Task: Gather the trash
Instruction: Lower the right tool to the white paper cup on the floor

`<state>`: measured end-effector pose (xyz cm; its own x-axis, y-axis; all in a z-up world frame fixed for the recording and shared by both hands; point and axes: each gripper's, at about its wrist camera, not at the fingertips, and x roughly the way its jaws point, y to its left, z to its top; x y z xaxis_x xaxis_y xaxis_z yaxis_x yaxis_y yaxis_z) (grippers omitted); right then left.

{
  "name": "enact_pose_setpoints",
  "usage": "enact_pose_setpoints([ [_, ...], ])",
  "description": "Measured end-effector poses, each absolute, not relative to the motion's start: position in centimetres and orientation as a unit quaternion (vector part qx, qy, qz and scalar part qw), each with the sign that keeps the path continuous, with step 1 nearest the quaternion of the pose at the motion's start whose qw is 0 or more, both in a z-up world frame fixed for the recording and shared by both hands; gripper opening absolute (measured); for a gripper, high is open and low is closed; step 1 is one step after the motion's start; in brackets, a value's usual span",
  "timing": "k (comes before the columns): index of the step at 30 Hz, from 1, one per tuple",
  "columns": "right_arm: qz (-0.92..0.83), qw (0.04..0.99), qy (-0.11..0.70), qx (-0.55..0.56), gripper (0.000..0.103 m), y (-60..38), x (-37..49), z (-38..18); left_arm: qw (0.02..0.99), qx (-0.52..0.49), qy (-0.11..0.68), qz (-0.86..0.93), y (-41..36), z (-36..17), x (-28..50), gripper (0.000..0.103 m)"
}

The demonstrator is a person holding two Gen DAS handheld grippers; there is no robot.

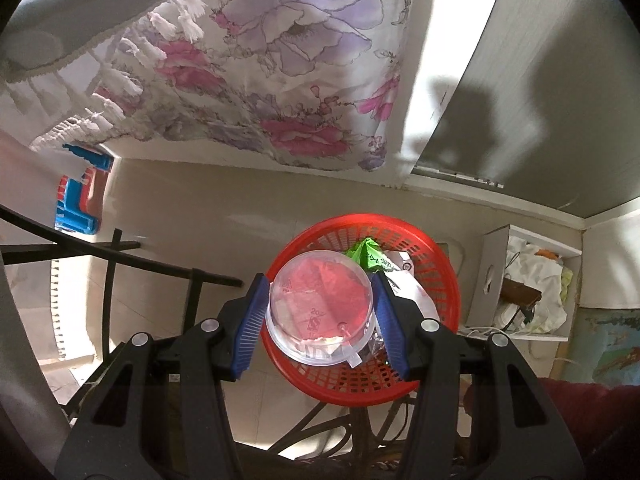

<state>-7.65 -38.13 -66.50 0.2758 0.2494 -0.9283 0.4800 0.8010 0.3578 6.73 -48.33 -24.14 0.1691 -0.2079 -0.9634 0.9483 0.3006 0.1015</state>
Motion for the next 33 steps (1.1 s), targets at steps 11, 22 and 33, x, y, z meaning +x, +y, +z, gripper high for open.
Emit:
enact_pose_setpoints([
  [11,-0.103,0.732,0.573,0.354,0.002,-42.3,-17.6,-58.4,0.661,0.368,0.475,-0.449,-47.5,-23.4,7.4,0.053],
  [22,-0.128,0.712,0.567,0.395,0.058,-40.2,-11.4,-68.1,0.657,0.39,0.481,-0.43,-47.8,-24.5,7.5,0.053],
  [33,-0.173,0.679,0.567,0.434,0.045,-41.6,-11.2,-72.8,0.652,0.412,0.476,-0.422,-48.6,-25.0,7.0,0.053],
])
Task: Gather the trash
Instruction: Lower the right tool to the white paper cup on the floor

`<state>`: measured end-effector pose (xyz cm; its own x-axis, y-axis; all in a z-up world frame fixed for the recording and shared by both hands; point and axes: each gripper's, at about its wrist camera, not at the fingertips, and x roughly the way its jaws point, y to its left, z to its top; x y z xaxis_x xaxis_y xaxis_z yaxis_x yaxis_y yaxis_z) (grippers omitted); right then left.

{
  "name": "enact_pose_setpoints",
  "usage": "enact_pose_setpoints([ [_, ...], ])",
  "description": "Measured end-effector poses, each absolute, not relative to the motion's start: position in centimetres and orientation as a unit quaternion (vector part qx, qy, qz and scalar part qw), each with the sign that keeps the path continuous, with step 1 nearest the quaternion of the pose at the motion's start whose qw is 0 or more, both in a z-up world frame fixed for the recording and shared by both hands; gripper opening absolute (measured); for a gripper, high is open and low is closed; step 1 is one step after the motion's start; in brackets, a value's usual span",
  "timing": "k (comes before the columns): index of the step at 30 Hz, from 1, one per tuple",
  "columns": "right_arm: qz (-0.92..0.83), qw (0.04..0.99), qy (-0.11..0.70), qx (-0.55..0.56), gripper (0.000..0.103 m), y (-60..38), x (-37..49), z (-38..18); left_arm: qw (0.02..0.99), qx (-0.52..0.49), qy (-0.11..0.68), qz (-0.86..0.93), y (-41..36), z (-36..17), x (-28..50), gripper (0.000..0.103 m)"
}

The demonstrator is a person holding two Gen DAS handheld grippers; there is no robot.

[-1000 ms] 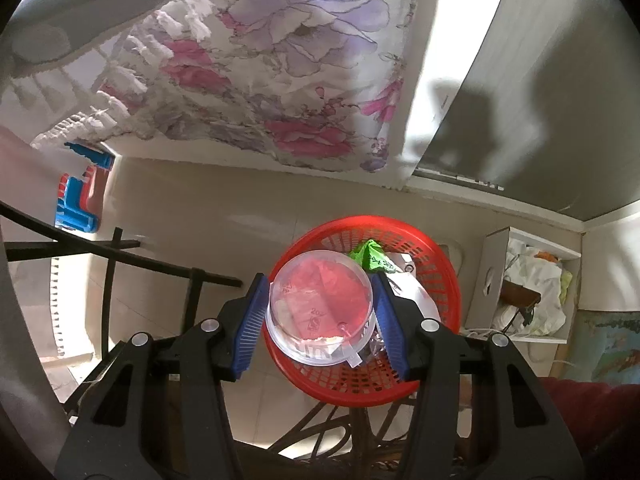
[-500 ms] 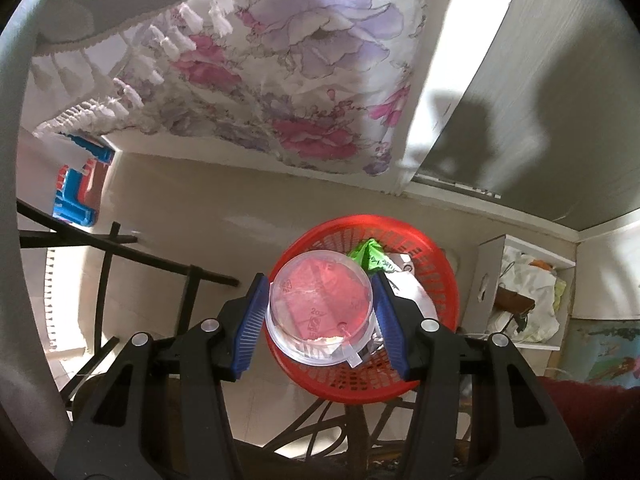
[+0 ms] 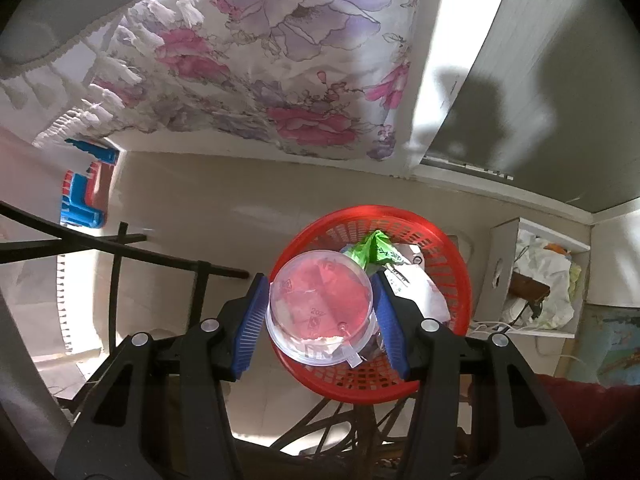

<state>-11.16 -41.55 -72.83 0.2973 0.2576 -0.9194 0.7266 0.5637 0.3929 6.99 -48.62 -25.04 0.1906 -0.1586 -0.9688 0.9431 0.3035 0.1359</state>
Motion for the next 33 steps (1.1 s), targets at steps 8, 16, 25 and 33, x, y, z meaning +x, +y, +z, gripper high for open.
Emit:
enact_pose_setpoints([
  [8,-0.158,0.685,0.561,0.437,0.004,-41.3,-11.4,-72.6,0.651,0.414,0.479,-0.418,-48.7,-25.2,7.0,0.053],
  [16,-0.146,0.701,0.516,0.47,0.003,-42.1,-13.8,-68.6,0.651,0.404,0.487,-0.419,-48.5,-25.2,7.2,0.053],
  [25,-0.132,0.701,0.533,0.454,0.0,-42.8,-19.3,-63.9,0.652,0.39,0.487,-0.431,-48.2,-24.8,7.5,0.053],
  [33,-0.144,0.708,0.552,0.417,0.0,-44.8,-23.7,-58.4,0.655,0.357,0.49,-0.452,-47.4,-23.6,7.9,0.053],
])
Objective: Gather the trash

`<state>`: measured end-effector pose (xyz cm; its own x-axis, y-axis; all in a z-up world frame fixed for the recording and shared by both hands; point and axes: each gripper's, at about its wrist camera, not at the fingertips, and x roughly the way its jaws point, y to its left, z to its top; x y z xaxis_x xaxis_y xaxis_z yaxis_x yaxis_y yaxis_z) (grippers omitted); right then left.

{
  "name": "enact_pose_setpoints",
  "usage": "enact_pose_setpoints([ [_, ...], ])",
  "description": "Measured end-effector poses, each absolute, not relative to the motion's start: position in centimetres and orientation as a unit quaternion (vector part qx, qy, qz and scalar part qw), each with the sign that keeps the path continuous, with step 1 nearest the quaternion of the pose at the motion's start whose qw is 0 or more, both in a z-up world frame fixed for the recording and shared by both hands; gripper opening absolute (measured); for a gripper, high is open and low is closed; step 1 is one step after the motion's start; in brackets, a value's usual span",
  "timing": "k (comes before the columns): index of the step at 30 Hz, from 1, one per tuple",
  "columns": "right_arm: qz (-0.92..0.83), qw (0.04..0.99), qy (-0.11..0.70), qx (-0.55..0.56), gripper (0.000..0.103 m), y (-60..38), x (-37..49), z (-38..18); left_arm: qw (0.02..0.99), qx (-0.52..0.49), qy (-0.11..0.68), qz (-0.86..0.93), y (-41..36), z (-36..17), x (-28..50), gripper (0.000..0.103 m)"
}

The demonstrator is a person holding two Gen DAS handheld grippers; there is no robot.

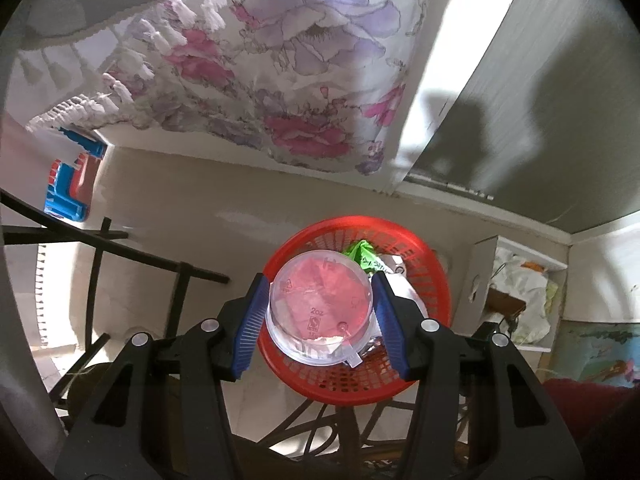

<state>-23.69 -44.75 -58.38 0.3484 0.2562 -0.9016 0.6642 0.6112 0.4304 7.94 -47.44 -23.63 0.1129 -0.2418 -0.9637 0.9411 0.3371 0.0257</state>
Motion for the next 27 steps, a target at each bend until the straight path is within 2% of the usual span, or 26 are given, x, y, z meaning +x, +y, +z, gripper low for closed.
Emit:
enact_pose_setpoints([
  [2,-0.141,0.698,0.556,0.428,0.005,-45.2,-24.7,-58.9,0.655,0.356,0.489,-0.453,-47.3,-23.5,8.0,0.053],
  [3,-0.136,0.686,0.561,0.443,0.011,-44.9,-24.6,-60.0,0.655,0.356,0.488,-0.453,-47.3,-23.6,8.0,0.053],
  [4,-0.128,0.672,0.566,0.46,0.023,-44.7,-23.8,-61.1,0.655,0.358,0.488,-0.452,-47.3,-23.7,8.0,0.053],
  [5,-0.124,0.66,0.568,0.475,0.053,-44.3,-23.7,-62.2,0.655,0.359,0.488,-0.45,-47.3,-23.8,8.0,0.053],
  [6,-0.131,0.653,0.567,0.485,0.063,-43.9,-23.5,-63.5,0.655,0.361,0.489,-0.449,-47.4,-23.9,8.1,0.053],
  [13,-0.144,0.588,0.579,0.546,0.063,-43.2,-22.1,-71.6,0.643,0.382,0.495,-0.442,-48.6,-25.2,7.8,0.053],
  [15,-0.147,0.573,0.593,0.546,0.072,-42.7,-21.0,-73.5,0.638,0.387,0.496,-0.443,-48.7,-25.6,7.7,0.053],
  [18,-0.166,0.551,0.606,0.549,0.071,-42.1,-20.2,-75.7,0.632,0.396,0.502,-0.438,-49.0,-26.4,7.5,0.053],
  [20,-0.167,0.549,0.614,0.542,0.067,-41.8,-19.7,-76.2,0.632,0.398,0.504,-0.433,-48.9,-26.5,7.5,0.053],
  [22,-0.16,0.562,0.606,0.54,0.051,-42.0,-19.4,-75.7,0.635,0.394,0.504,-0.433,-48.9,-26.4,7.8,0.053],
  [23,-0.157,0.568,0.606,0.534,0.015,-42.2,-19.3,-75.4,0.636,0.393,0.503,-0.433,-48.9,-26.3,7.9,0.053],
  [25,-0.139,0.579,0.599,0.535,0.005,-42.6,-19.2,-74.6,0.639,0.391,0.501,-0.433,-48.7,-26.0,7.9,0.053],
  [27,-0.131,0.601,0.597,0.516,0.004,-42.9,-19.3,-72.9,0.642,0.39,0.498,-0.434,-48.6,-25.7,7.8,0.053],
])
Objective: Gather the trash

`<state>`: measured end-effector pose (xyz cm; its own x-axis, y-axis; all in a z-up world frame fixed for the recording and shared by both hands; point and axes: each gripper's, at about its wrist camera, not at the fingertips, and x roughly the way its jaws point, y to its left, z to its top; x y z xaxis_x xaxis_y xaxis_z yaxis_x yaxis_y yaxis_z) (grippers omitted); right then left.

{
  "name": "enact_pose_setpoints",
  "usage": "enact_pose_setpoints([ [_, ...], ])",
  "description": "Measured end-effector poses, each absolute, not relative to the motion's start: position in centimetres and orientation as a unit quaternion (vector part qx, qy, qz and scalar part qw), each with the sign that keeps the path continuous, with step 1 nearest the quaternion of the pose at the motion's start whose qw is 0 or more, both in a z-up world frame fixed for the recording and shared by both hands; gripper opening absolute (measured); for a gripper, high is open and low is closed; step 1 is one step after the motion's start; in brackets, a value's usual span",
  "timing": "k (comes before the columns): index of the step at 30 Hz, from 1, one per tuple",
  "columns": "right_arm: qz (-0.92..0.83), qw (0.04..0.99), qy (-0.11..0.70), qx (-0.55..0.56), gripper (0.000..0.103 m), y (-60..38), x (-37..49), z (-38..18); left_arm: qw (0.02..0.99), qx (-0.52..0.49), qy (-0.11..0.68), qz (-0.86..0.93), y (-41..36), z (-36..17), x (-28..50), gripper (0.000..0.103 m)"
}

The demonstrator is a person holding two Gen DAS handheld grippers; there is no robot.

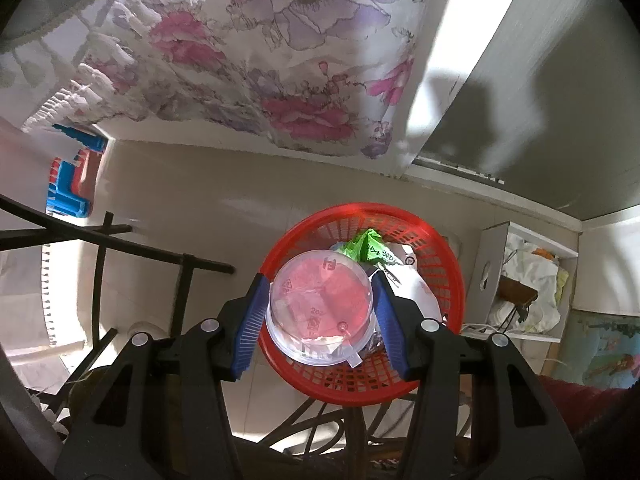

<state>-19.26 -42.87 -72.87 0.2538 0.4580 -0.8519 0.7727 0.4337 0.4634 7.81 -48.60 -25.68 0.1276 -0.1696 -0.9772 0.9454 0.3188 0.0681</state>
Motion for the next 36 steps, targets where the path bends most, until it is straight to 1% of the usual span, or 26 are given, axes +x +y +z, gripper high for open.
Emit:
enact_pose_setpoints([
  [5,-0.141,0.624,0.573,0.512,0.004,-44.6,-21.2,-68.3,0.651,0.376,0.492,-0.439,-48.0,-24.6,8.2,0.053],
  [7,-0.148,0.635,0.566,0.505,0.004,-45.6,-22.1,-65.2,0.654,0.372,0.489,-0.441,-47.8,-24.1,8.3,0.053],
  [11,-0.152,0.678,0.558,0.453,0.004,-47.2,-24.0,-55.9,0.654,0.356,0.49,-0.453,-47.3,-23.3,8.6,0.053],
  [12,-0.154,0.686,0.559,0.44,0.004,-47.4,-24.5,-54.3,0.655,0.352,0.491,-0.454,-47.3,-23.1,8.6,0.053],
  [16,-0.195,0.721,0.545,0.38,0.004,-50.1,-26.9,-44.9,0.657,0.337,0.487,-0.467,-46.7,-22.2,8.7,0.053],
  [19,-0.233,0.759,0.501,0.343,0.004,-52.1,-27.0,-37.6,0.655,0.327,0.49,-0.473,-46.2,-22.1,8.9,0.053],
  [21,-0.249,0.781,0.473,0.323,0.004,-52.8,-27.0,-33.7,0.65,0.325,0.496,-0.475,-46.0,-22.4,9.0,0.053],
  [22,-0.251,0.786,0.464,0.323,0.004,-53.5,-26.8,-32.6,0.645,0.329,0.5,-0.474,-45.9,-22.8,9.0,0.053],
  [25,-0.257,0.784,0.46,0.327,0.004,-54.5,-26.8,-31.8,0.644,0.347,0.498,-0.466,-45.6,-23.8,8.8,0.053],
  [29,-0.286,0.771,0.506,0.261,0.004,-52.9,-25.8,-33.4,0.643,0.343,0.509,-0.458,-45.2,-24.4,9.3,0.053],
  [31,-0.28,0.767,0.54,0.205,0.004,-51.9,-25.6,-32.8,0.642,0.337,0.51,-0.462,-45.1,-24.3,9.4,0.053],
  [32,-0.277,0.766,0.544,0.202,0.004,-51.5,-25.5,-32.6,0.641,0.335,0.51,-0.465,-45.2,-24.2,9.4,0.053],
  [36,-0.231,0.79,0.485,0.294,0.004,-51.3,-26.1,-30.6,0.637,0.335,0.499,-0.483,-45.4,-24.0,8.8,0.053],
])
